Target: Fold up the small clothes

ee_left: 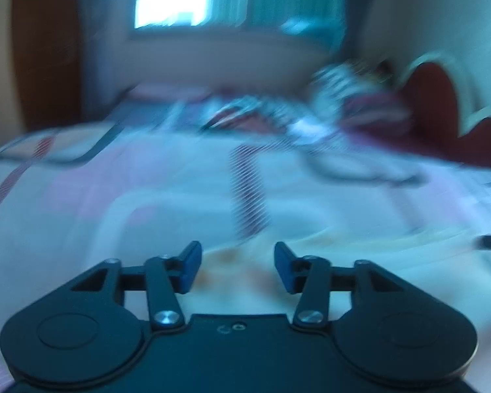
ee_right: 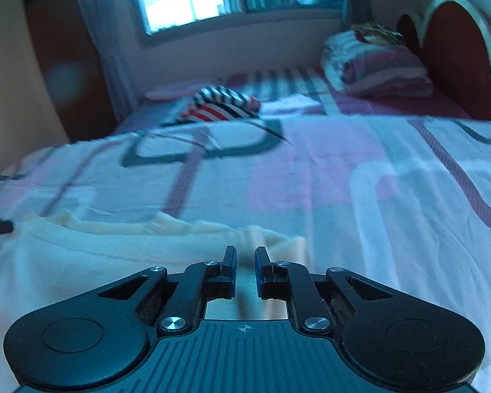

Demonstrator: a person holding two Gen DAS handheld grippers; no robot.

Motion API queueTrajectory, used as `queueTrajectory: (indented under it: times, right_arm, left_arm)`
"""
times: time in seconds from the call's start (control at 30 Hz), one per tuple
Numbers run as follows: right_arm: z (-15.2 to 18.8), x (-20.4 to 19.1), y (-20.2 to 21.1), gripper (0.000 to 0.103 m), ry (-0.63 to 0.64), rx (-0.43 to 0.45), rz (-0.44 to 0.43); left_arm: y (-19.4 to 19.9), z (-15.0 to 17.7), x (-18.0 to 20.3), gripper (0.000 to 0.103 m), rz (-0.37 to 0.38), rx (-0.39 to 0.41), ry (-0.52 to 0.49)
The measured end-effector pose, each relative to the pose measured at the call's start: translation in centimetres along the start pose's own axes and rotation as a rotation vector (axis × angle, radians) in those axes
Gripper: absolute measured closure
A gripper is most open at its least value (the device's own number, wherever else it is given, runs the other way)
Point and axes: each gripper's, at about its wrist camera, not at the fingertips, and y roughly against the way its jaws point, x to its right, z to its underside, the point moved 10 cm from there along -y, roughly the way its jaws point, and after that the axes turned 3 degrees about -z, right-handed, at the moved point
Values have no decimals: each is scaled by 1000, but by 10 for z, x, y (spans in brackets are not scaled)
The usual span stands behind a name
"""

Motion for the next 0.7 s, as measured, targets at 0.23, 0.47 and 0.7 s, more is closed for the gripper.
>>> queueTrajectory:
  times: [0.23,0.47,0.7]
  right_arm:
    - [4,-68,-15,86,65,-43,-171]
    - [19,-53,-31,60,146,-73,-11]
    - [6,-15,-9,68,69,-51,38]
  left_arm:
    - [-19,20,90,37,149,-63,-130]
    - [-25,36,37,39,67,-70,22]
    - [4,25,34,32,49,-21,59]
